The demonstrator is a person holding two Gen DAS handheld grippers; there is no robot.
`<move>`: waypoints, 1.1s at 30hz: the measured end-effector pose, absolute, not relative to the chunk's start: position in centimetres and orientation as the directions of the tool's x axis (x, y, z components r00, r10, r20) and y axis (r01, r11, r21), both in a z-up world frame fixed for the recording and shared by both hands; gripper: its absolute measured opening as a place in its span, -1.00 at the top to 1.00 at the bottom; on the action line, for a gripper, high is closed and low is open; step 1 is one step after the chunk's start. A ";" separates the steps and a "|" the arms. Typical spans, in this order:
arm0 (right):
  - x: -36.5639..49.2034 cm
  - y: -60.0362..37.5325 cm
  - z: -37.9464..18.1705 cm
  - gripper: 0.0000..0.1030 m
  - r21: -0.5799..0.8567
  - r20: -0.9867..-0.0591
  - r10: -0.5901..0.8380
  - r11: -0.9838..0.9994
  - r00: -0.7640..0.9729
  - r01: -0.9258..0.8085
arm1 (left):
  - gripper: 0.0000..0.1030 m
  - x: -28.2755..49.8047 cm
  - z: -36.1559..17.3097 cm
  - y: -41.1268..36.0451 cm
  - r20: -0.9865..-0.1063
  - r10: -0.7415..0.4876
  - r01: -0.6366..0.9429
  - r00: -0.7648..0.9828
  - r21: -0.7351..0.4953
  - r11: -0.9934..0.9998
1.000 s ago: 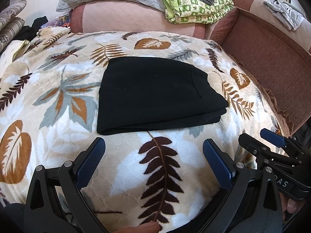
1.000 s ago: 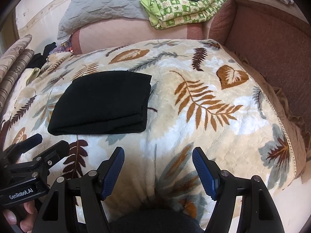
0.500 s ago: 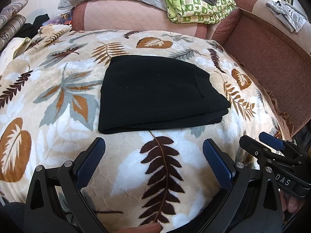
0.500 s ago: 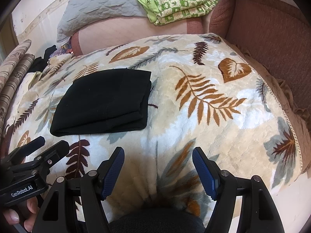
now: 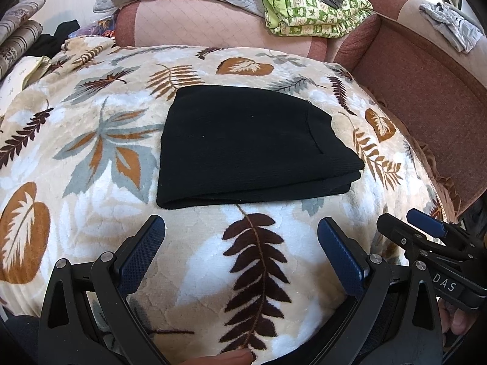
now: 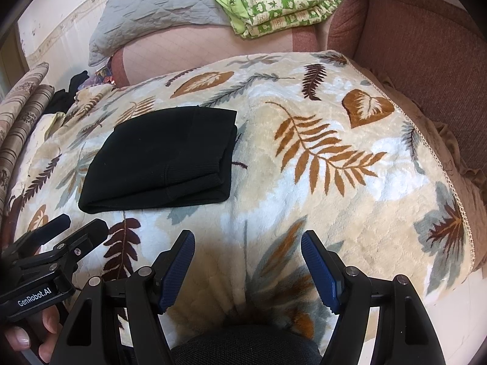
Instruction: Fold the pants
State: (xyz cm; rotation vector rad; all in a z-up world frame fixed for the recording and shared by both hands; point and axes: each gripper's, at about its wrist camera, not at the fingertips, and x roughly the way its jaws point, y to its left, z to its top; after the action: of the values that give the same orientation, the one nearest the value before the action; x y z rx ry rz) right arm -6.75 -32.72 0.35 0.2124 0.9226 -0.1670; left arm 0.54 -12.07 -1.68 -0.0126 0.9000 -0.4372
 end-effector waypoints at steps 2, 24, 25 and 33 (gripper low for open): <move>-6.7 -32.7 0.4 -0.37 0.111 -0.803 -0.051 0.966 0.593 0.233 | -0.96 0.6 -1.7 -12.1 -0.755 -0.373 0.365 0.539 -0.190 0.911; -6.7 -32.8 0.4 -0.36 0.113 -0.804 -0.049 0.966 0.593 0.232 | -0.96 0.6 -1.6 -12.1 -0.757 -0.374 0.362 0.536 -0.194 0.912; -6.7 -32.8 0.4 -0.37 0.113 -0.804 -0.049 0.966 0.593 0.232 | -0.96 0.6 -1.6 -12.1 -0.757 -0.375 0.363 0.535 -0.195 0.911; -6.7 -32.9 0.4 -0.37 0.113 -0.804 -0.048 0.966 0.592 0.232 | -0.96 0.3 -1.1 -12.1 -0.734 -0.362 0.358 0.574 -0.173 0.918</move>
State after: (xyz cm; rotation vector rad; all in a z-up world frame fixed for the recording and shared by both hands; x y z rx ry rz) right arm -6.68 -32.86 0.37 0.2154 0.9241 -0.1645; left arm 0.32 -12.08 -1.15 -0.0057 0.8617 -0.4217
